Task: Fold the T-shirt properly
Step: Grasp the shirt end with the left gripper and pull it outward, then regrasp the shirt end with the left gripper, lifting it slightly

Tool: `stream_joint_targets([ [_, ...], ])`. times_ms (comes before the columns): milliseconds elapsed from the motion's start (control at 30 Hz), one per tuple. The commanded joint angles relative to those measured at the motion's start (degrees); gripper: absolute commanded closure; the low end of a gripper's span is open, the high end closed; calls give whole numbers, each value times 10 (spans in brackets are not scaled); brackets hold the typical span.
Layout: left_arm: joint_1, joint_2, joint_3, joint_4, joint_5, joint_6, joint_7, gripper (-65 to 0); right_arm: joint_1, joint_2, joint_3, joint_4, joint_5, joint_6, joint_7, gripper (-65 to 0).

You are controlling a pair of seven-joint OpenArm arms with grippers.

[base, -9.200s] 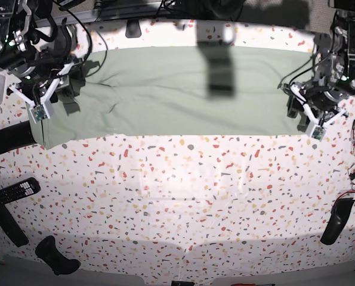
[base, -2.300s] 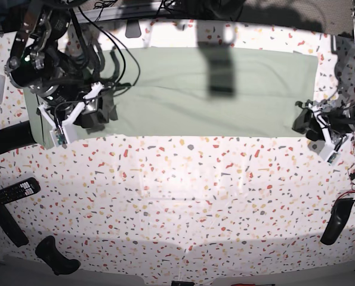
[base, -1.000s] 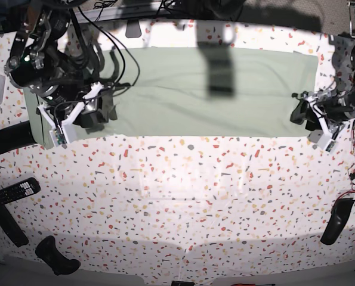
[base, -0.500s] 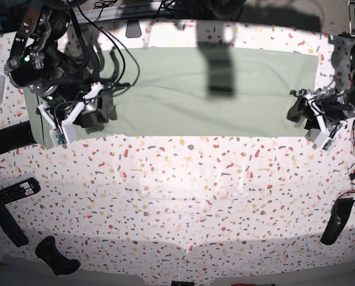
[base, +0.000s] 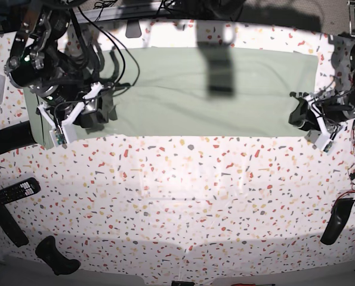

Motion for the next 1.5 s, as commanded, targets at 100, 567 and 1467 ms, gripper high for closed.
stream_joint_targets([
  [100,-9,-11,-4,9,-38,-3,-14,-143,5,4,2,11,6,7,13,-227],
  [567,-8,-11,-4,9,-22,-3,-5,-10,5,4,2,11,6,7,13,-227],
  [1467,118,-69,-4,217,-156,-3,123,0,5,4,154,11,7,6,116,-227],
])
